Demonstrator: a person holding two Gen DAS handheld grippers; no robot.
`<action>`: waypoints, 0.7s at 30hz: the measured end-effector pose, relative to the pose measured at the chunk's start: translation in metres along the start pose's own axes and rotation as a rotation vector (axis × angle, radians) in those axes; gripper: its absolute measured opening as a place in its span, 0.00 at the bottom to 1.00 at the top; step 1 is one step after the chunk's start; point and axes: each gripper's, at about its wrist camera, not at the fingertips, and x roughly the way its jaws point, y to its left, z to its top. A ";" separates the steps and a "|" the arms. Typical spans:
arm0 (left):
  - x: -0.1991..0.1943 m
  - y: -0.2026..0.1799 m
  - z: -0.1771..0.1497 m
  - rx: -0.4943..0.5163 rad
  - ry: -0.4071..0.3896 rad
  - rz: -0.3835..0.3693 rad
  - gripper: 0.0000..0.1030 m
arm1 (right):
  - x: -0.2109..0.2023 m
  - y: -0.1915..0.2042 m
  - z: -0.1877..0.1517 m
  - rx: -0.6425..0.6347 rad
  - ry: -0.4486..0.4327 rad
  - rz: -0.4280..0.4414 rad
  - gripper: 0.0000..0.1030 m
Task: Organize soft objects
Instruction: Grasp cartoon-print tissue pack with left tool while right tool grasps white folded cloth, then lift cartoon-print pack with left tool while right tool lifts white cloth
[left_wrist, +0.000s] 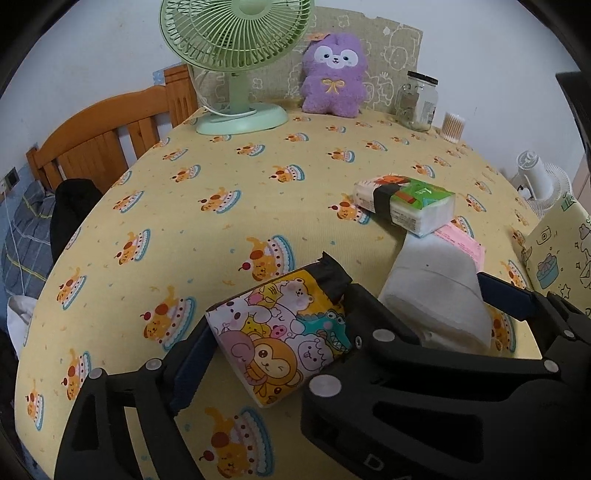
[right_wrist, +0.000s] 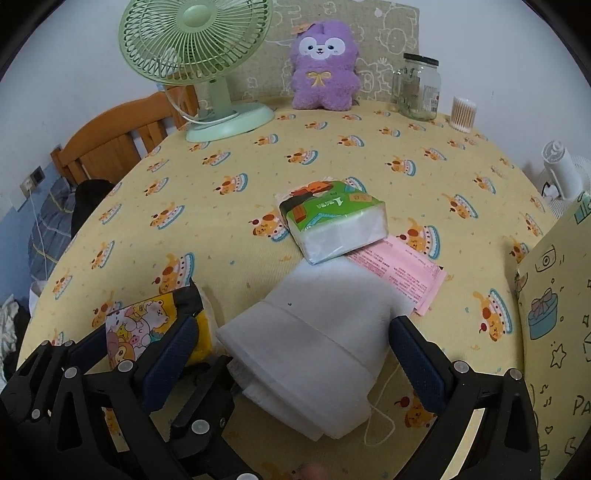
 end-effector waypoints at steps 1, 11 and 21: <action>0.000 0.000 0.000 0.001 0.001 0.001 0.85 | 0.000 -0.002 0.000 0.008 0.004 0.009 1.00; 0.002 -0.001 0.000 -0.003 -0.002 -0.006 0.86 | 0.002 -0.003 0.001 0.015 0.017 0.017 1.00; -0.008 -0.003 -0.005 0.010 -0.011 -0.007 0.49 | -0.013 -0.005 -0.006 0.021 -0.025 -0.096 0.51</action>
